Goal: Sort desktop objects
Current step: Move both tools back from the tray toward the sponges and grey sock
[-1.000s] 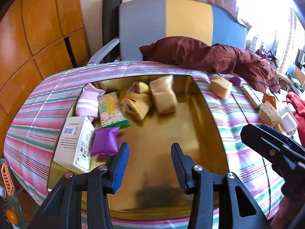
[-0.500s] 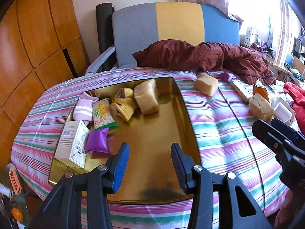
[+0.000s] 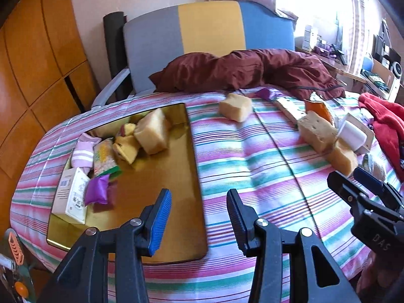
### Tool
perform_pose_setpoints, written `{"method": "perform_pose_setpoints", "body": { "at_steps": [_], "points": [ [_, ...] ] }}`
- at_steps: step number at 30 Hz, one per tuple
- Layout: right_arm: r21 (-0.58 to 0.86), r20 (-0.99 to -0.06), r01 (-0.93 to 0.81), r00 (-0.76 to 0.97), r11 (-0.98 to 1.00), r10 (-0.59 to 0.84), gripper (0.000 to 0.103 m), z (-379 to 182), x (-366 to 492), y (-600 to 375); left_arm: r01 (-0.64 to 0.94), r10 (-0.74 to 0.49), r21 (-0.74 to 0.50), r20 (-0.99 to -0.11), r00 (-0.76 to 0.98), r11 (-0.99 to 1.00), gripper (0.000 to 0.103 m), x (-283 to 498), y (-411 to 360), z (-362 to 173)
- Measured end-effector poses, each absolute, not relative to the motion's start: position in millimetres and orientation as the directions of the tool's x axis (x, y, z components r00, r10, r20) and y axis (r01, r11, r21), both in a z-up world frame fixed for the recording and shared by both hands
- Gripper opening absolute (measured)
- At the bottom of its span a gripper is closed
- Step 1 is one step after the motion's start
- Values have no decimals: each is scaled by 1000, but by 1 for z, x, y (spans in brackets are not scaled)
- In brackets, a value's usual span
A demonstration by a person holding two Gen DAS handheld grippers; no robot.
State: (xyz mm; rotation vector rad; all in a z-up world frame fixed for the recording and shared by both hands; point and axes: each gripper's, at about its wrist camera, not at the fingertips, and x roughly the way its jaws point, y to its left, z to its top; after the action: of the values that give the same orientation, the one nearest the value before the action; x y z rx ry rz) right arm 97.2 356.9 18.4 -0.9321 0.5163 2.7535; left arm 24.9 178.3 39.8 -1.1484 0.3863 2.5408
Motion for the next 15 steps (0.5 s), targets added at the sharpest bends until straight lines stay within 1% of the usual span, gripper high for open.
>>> {"method": "perform_pose_setpoints", "body": {
  "at_steps": [4,11,15],
  "points": [
    [243,-621,-317,-777,-917,104,81,11,108,371,-426,203,104,-763,-614,-898,46,32,192,36],
    [158,-622,-409,-748,-899,231,81,1,130,394,-500,290,39,-774,-563,-865,46,57,212,21],
    [122,-617,-462,-729,-879,298,81,-2,143,411,-548,314,43,-781,-540,-835,46,70,225,12]
  ]
}}
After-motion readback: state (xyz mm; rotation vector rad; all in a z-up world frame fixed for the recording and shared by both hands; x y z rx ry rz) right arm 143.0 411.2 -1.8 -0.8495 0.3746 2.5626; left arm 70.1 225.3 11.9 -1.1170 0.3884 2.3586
